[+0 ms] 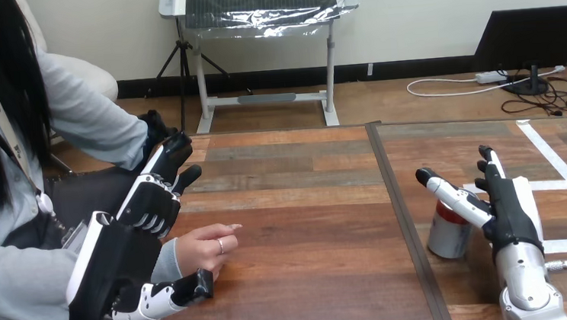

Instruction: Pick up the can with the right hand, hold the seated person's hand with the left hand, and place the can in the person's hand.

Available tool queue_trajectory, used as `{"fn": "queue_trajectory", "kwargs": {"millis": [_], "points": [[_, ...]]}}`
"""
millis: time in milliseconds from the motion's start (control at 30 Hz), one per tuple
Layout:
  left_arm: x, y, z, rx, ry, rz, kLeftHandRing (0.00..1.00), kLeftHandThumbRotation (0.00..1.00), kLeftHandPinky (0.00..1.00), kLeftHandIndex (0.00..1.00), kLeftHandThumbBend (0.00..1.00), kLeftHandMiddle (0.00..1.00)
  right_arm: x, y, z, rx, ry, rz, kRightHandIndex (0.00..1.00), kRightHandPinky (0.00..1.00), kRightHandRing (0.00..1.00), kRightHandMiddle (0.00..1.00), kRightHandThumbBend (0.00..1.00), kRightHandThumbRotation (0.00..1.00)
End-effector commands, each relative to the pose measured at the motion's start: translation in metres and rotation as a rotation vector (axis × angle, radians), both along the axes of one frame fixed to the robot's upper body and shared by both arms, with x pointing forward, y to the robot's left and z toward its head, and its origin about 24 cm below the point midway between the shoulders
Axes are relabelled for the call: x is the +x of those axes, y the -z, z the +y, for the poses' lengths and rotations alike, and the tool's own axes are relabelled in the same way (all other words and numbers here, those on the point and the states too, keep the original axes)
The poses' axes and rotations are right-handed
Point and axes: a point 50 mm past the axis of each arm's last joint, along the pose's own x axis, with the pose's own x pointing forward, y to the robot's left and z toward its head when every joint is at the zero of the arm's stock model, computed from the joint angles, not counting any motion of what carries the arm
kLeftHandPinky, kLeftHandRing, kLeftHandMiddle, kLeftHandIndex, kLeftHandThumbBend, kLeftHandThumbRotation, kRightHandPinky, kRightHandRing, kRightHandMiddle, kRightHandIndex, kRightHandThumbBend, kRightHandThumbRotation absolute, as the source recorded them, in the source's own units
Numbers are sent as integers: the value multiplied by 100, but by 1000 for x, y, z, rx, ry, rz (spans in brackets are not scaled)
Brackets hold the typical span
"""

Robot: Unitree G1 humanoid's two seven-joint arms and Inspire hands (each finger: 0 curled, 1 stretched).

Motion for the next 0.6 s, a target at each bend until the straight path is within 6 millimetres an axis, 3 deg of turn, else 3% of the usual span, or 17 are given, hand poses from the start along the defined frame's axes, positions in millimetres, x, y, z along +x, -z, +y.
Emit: {"fn": "queue_trajectory", "kwargs": {"millis": [0, 567], "points": [[13, -16, -3, -8, 9, -89, 99, 50, 93, 93, 100, 99, -6, 9, 10, 12, -26, 22, 100, 81, 92, 97, 100, 59], [14, -17, -3, -1, 10, -91, 98, 50, 92, 93, 100, 99, -9, 12, 12, 25, -40, 17, 100, 87, 96, 99, 100, 58]]}}
